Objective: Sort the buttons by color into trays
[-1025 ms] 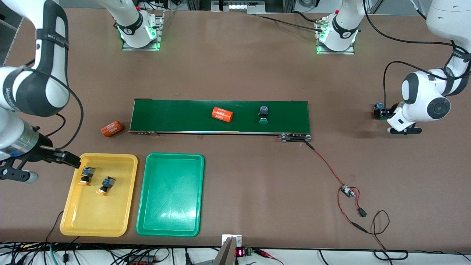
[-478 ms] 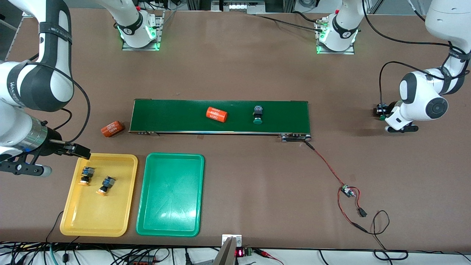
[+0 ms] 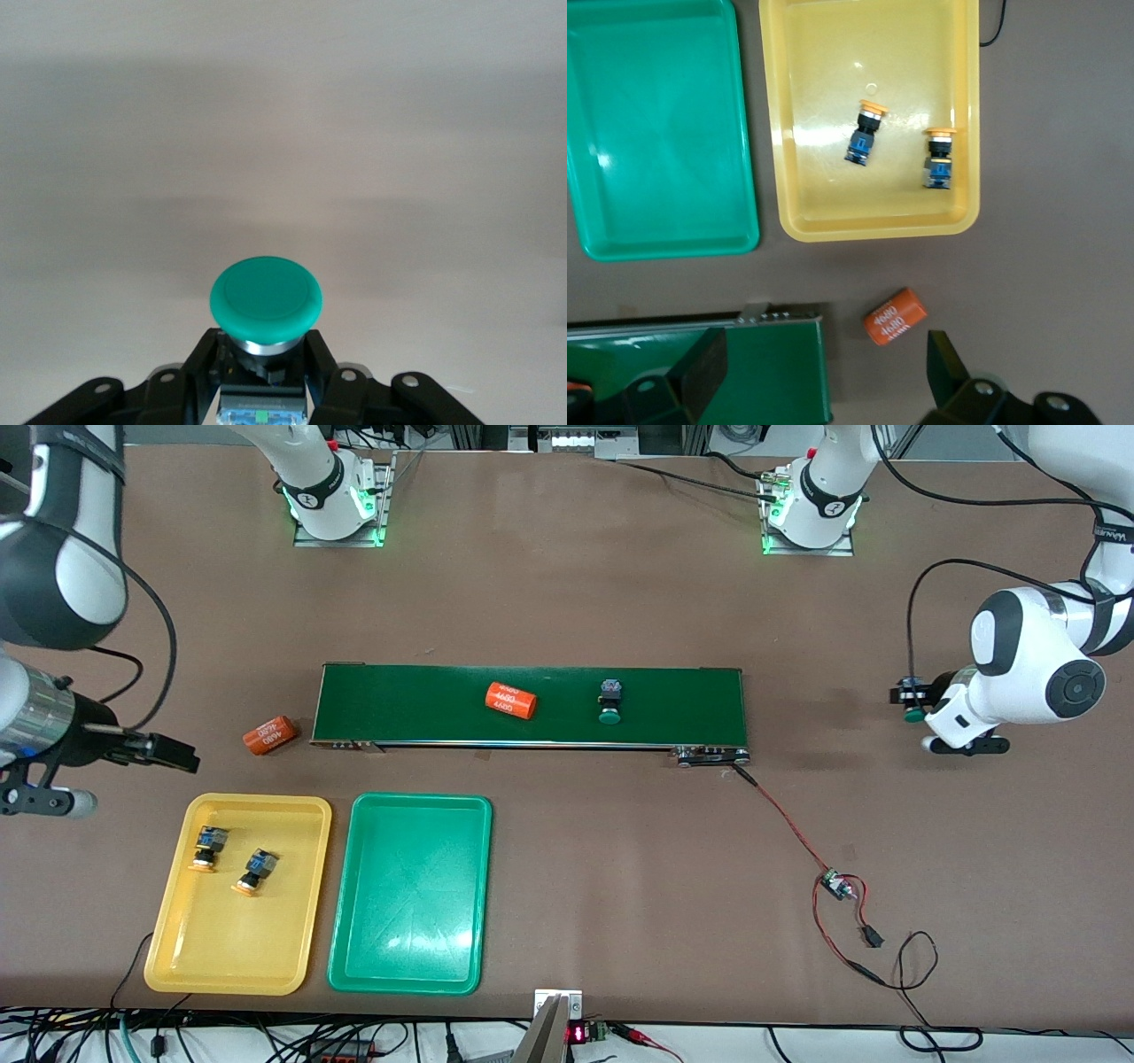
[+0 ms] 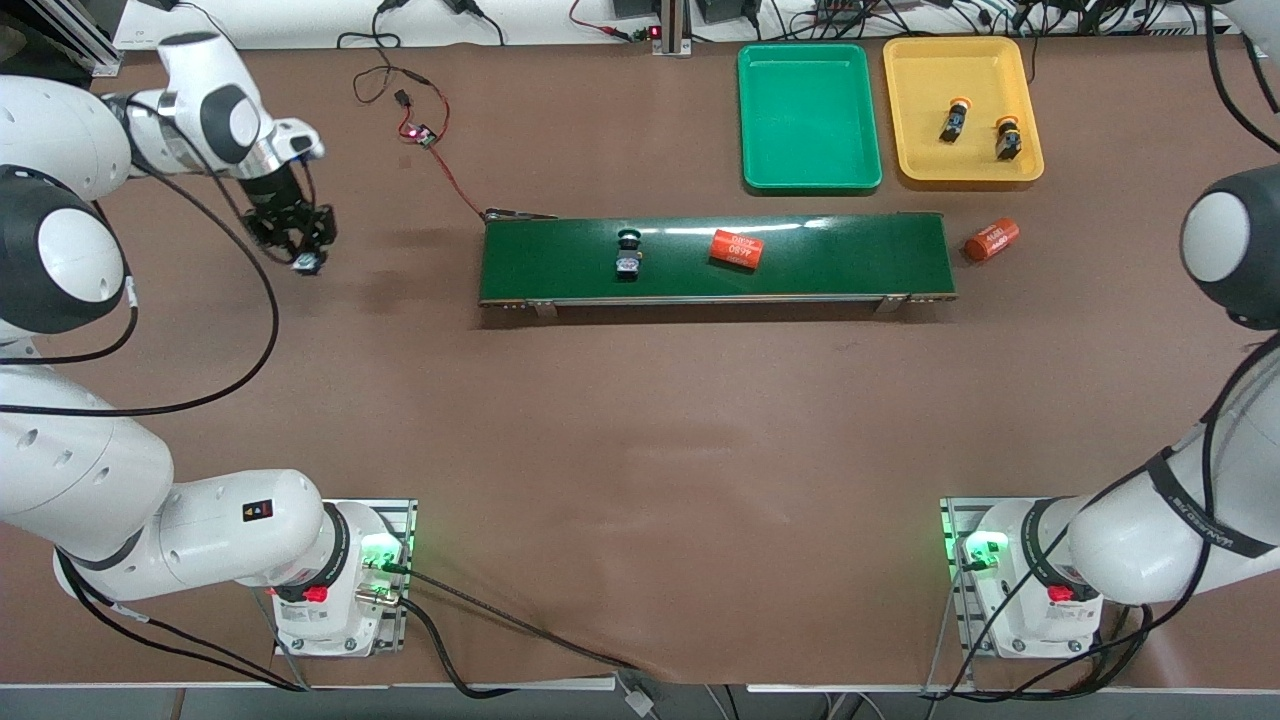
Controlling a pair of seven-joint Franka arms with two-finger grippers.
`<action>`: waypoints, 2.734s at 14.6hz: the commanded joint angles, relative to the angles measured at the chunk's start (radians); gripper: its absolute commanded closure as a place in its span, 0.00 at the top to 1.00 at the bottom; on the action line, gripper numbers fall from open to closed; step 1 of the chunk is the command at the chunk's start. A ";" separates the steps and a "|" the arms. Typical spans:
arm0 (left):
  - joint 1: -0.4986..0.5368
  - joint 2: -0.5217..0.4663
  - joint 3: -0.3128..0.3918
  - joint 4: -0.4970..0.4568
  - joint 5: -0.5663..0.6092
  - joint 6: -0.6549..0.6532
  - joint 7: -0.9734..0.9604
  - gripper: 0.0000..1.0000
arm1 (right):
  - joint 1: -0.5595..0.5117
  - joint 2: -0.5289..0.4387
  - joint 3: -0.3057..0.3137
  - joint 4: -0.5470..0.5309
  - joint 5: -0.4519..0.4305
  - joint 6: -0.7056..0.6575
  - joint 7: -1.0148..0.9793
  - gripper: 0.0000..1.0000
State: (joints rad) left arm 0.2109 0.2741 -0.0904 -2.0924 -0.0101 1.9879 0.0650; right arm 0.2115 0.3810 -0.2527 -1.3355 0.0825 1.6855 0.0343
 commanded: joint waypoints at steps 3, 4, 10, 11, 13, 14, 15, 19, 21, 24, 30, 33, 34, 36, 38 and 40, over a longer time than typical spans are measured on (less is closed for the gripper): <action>-0.047 0.005 -0.112 0.072 -0.265 -0.058 -0.049 0.22 | -0.052 -0.036 0.138 -0.047 -0.103 -0.049 0.018 1.00; -0.066 0.014 -0.145 0.089 -0.325 -0.049 -0.091 0.22 | -0.052 -0.036 0.138 -0.048 -0.099 -0.049 0.018 1.00; -0.301 0.103 -0.152 0.150 -0.350 0.016 -0.240 0.21 | -0.018 -0.025 0.139 -0.044 -0.043 -0.078 0.019 1.00; -0.329 0.117 -0.150 0.149 -0.350 0.017 -0.241 0.21 | -0.009 -0.019 0.139 -0.042 -0.029 -0.070 0.019 1.00; -0.350 0.148 -0.150 0.146 -0.347 0.076 -0.240 0.22 | 0.002 0.016 0.139 -0.039 0.079 -0.056 0.016 1.00; -0.370 0.174 -0.150 0.135 -0.347 0.127 -0.241 0.22 | 0.014 0.027 0.139 -0.039 0.101 -0.043 0.018 1.00; -0.387 0.189 -0.150 0.134 -0.349 0.158 -0.254 0.27 | 0.029 0.032 0.139 -0.039 0.098 -0.030 0.018 1.00; -0.387 0.137 -0.149 0.135 -0.347 0.140 -0.315 1.00 | 0.054 0.032 0.138 -0.044 0.089 -0.026 0.016 1.00; -0.377 0.078 -0.138 0.143 -0.347 0.086 -0.314 1.00 | 0.052 0.036 0.138 -0.051 0.091 -0.030 0.019 1.00; -0.358 -0.045 -0.077 0.143 -0.305 0.010 -0.307 1.00 | 0.078 0.055 0.138 -0.054 0.102 -0.018 0.024 1.00; -0.254 -0.248 -0.063 0.186 0.027 -0.188 -0.216 1.00 | 0.202 0.102 0.139 -0.054 0.108 0.066 0.242 1.00; -0.186 -0.250 -0.061 0.291 0.067 -0.234 -0.136 1.00 | 0.273 0.127 0.139 -0.053 0.109 0.089 0.249 1.00; -0.183 -0.236 -0.057 0.329 0.067 -0.260 -0.126 1.00 | 0.304 0.139 0.139 -0.053 0.108 0.095 0.266 1.00; -0.183 -0.230 -0.052 0.367 0.065 -0.282 -0.128 1.00 | 0.364 0.156 0.138 -0.053 0.102 0.102 0.288 1.00; -0.183 -0.207 -0.016 0.425 0.056 -0.282 -0.125 1.00 | 0.397 0.176 0.139 -0.054 0.102 0.102 0.325 1.00; -0.203 -0.168 0.058 0.512 0.052 -0.335 -0.100 1.00 | 0.440 0.199 0.138 -0.054 0.105 0.103 0.328 1.00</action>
State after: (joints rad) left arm 0.0267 0.0409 -0.0969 -1.7029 0.0359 1.7288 -0.0762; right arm 0.6192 0.5625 -0.1064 -1.3881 0.1779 1.7794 0.3483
